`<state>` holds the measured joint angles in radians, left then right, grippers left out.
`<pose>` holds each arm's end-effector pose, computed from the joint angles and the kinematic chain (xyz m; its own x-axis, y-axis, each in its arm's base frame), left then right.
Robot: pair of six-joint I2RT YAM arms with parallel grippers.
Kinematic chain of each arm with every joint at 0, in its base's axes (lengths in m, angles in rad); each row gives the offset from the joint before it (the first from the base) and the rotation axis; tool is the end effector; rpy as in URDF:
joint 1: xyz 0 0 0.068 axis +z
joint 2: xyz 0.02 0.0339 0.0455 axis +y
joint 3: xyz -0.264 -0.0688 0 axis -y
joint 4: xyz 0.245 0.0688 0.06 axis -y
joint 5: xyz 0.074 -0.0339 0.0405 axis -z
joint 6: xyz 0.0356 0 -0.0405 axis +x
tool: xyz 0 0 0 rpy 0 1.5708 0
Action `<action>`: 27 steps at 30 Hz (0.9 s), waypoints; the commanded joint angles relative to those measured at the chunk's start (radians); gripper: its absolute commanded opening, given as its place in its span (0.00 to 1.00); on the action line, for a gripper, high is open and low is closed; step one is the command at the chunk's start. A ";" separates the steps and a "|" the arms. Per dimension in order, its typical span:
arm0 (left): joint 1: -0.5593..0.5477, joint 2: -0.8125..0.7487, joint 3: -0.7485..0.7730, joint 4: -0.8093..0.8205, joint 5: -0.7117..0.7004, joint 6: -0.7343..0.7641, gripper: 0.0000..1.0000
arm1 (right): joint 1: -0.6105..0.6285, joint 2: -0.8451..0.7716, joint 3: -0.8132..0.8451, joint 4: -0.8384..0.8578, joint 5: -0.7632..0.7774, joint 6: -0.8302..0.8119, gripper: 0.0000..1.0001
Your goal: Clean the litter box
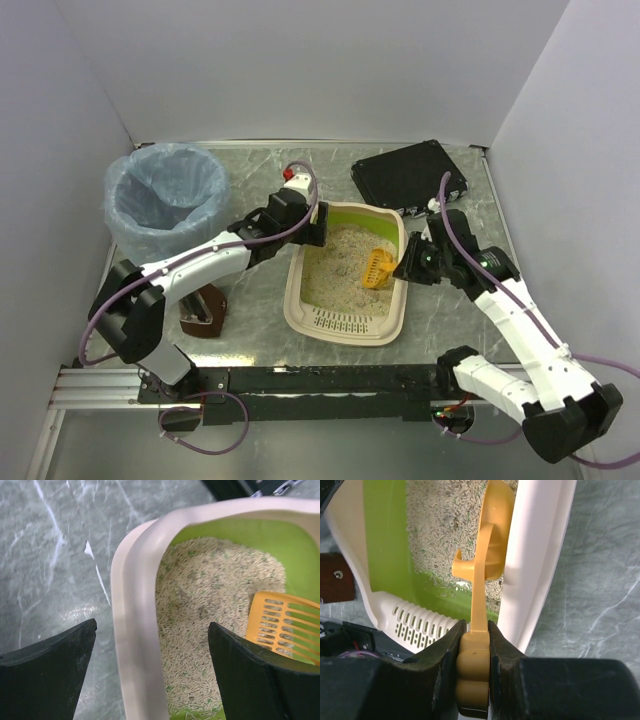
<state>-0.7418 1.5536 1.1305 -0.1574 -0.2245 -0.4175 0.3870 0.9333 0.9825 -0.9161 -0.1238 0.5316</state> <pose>0.2666 -0.2336 0.2720 -0.5810 -0.0037 -0.8139 0.3127 0.9222 -0.2274 0.1608 0.0703 0.3143 -0.8359 0.2025 -0.5102 -0.0288 0.9120 0.4092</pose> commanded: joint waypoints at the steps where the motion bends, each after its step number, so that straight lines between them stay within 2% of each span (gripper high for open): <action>1: -0.002 0.013 -0.001 -0.016 -0.032 -0.037 0.97 | 0.013 0.024 0.009 0.040 0.033 0.102 0.00; 3: -0.002 0.022 -0.009 -0.013 -0.006 -0.043 0.99 | 0.013 0.025 -0.011 0.066 0.030 0.120 0.00; 5: -0.002 0.036 -0.003 -0.024 0.020 -0.049 0.95 | 0.013 0.016 -0.053 0.132 0.007 0.156 0.00; 8: -0.007 0.065 0.014 -0.054 0.011 -0.046 0.82 | 0.013 0.006 -0.109 0.213 -0.037 0.208 0.00; 9: -0.008 0.080 0.018 -0.060 -0.010 -0.043 0.74 | 0.015 0.009 -0.117 0.223 -0.037 0.217 0.00; 14: -0.014 0.112 0.029 -0.097 -0.050 -0.043 0.67 | 0.013 0.022 -0.186 0.313 -0.040 0.263 0.00; 17: -0.024 0.132 0.040 -0.113 -0.050 -0.047 0.52 | 0.016 0.027 -0.235 0.401 -0.018 0.284 0.00; 18: -0.027 0.135 0.044 -0.114 -0.058 -0.047 0.43 | 0.016 0.029 -0.246 0.420 -0.001 0.291 0.00; 20: -0.045 0.151 0.057 -0.148 -0.085 -0.059 0.36 | 0.018 0.030 -0.283 0.471 0.035 0.312 0.00; 21: -0.051 0.155 0.075 -0.163 -0.104 -0.066 0.26 | 0.019 0.032 -0.295 0.488 0.036 0.324 0.00; 22: -0.065 0.160 0.084 -0.177 -0.146 -0.078 0.22 | 0.021 0.032 -0.317 0.517 0.039 0.327 0.00; 23: -0.071 0.169 0.094 -0.197 -0.166 -0.086 0.12 | 0.021 0.033 -0.326 0.529 0.049 0.330 0.00; 27: -0.091 0.194 0.158 -0.286 -0.225 -0.127 0.02 | 0.030 0.053 -0.366 0.594 0.052 0.369 0.00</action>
<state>-0.8131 1.7103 1.2255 -0.3527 -0.4191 -0.4530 0.4019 0.9531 0.6628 -0.4221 -0.1257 0.8555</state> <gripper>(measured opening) 0.179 0.273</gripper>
